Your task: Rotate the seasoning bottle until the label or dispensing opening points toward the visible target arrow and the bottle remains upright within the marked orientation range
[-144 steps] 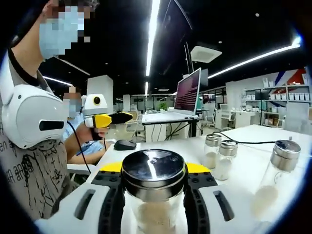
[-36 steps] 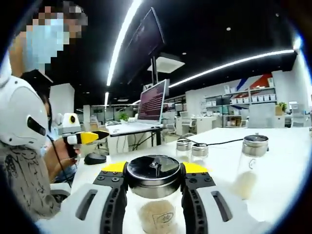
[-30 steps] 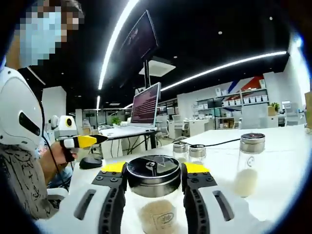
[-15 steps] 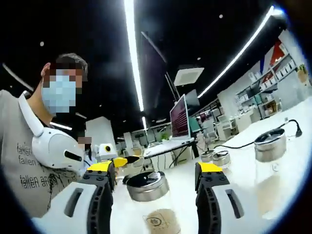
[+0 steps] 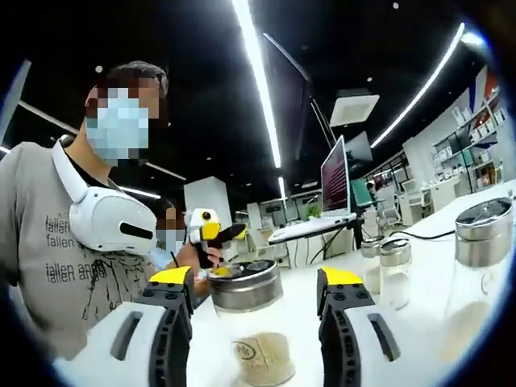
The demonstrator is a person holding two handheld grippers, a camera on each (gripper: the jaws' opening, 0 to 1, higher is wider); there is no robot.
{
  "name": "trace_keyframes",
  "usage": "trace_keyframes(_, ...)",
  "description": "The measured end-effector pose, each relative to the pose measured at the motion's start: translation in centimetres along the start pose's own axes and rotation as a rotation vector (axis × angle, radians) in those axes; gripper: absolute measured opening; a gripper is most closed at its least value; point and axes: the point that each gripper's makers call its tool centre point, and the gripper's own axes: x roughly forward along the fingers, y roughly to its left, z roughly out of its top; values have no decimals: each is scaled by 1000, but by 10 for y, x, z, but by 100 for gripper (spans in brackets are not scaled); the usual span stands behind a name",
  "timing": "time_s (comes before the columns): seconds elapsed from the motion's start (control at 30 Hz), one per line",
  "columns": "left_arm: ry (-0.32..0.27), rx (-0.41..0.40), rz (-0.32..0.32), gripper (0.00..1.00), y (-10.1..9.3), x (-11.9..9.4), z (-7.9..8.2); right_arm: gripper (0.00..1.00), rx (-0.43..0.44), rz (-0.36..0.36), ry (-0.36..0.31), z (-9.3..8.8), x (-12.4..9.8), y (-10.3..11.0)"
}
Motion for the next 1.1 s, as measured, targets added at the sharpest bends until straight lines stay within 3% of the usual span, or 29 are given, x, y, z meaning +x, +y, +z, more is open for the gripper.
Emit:
trace_keyframes(0.1,45,38,29,31,3,-1,-4,62,-3,25,32,-7,7,1)
trace_keyframes(0.2,93,155,107,31,16,-10,0,61,-4,50,40,-9,11,0)
trace_keyframes(0.37,64,145,109,31,17,-18,14,47,-2,104,24,-8,16,6)
trace_keyframes(0.47,72,141,100,31,17,-16,12,41,15,129,23,-8,16,12)
trace_keyframes(0.8,76,143,73,31,14,-10,4,39,-9,-34,49,-10,17,10)
trace_keyframes(1.1,56,139,111,31,23,-25,4,39,-40,-185,62,-10,17,8)
